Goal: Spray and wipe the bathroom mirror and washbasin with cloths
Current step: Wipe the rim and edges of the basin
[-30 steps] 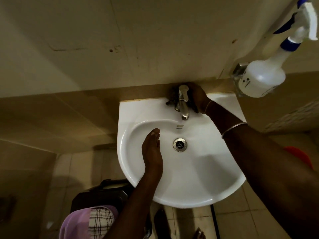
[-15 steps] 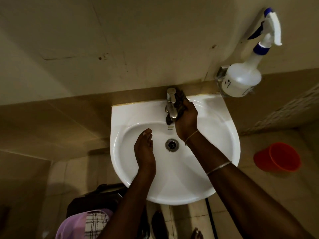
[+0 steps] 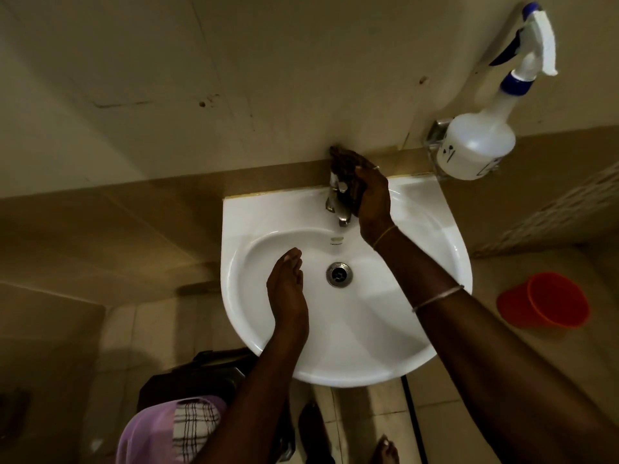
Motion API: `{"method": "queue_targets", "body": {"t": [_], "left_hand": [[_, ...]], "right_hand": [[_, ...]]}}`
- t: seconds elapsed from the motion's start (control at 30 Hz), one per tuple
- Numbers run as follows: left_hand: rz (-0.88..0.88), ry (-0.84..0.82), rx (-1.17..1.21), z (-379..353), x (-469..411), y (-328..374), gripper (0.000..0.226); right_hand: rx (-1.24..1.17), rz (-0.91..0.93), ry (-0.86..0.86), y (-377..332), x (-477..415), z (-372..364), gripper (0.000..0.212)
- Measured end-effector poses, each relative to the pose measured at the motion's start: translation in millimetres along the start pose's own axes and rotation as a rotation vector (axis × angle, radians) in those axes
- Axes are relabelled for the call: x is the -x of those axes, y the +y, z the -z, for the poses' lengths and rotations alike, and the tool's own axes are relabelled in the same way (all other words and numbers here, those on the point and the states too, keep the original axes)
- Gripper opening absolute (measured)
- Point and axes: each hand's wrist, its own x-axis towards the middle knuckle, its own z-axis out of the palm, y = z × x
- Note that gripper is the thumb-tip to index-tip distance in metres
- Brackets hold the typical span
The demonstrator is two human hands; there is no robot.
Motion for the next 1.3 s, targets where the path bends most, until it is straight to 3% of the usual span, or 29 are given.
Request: {"method": "queue_targets", "body": {"t": [0.13,0.3,0.43,0.47,0.53,0.6,0.67,0.83,0.93,1.07,1.2,1.3], "left_hand": [[-0.002,0.004,0.001,2.8,1.4,-0.1,0.030],[-0.012,0.005,-0.003,3.3,1.7,4.3,0.028],[-0.021,0.016,-0.018,7.0,-0.5,3.1,0.028],[-0.020,0.019,-0.020,7.7,-1.0,1.9,0.029],[-0.013,0.018,-0.022,9.0,-0.6,0.6,0.030],[-0.007,0.016,-0.018,11.8,-0.6,0.5,0.028],[-0.011,0.018,-0.014,15.2,0.2,1.1,0.028],[-0.012,0.030,0.020,21.8,0.9,4.3,0.028],[-0.007,0.028,0.037,22.6,1.6,4.0,0.029],[0.006,0.028,0.066,23.5,1.2,1.9,0.030],[0.014,0.030,0.062,24.0,4.6,1.4,0.029],[0.017,0.031,0.056,22.6,5.5,2.4,0.029]], "right_hand": [[0.060,-0.054,0.028,-2.7,0.5,-4.2,0.051],[0.064,-0.035,0.148,24.0,42.0,7.8,0.028],[0.216,0.044,0.177,56.5,69.4,14.0,0.047],[0.329,0.111,0.163,63.2,74.3,10.9,0.052],[0.672,0.359,0.126,73.5,76.5,4.2,0.043],[1.096,0.638,0.082,75.2,73.2,1.3,0.039],[1.496,0.804,0.033,73.5,66.9,4.5,0.040],[2.329,0.904,-0.292,80.3,49.7,18.4,0.043],[2.845,0.832,-0.444,70.5,43.1,5.5,0.045],[3.133,0.612,-0.500,60.9,26.9,-30.1,0.052],[3.209,0.464,-0.478,47.2,16.9,-56.7,0.069],[3.190,0.492,-0.543,38.1,39.1,-59.6,0.052]]}}
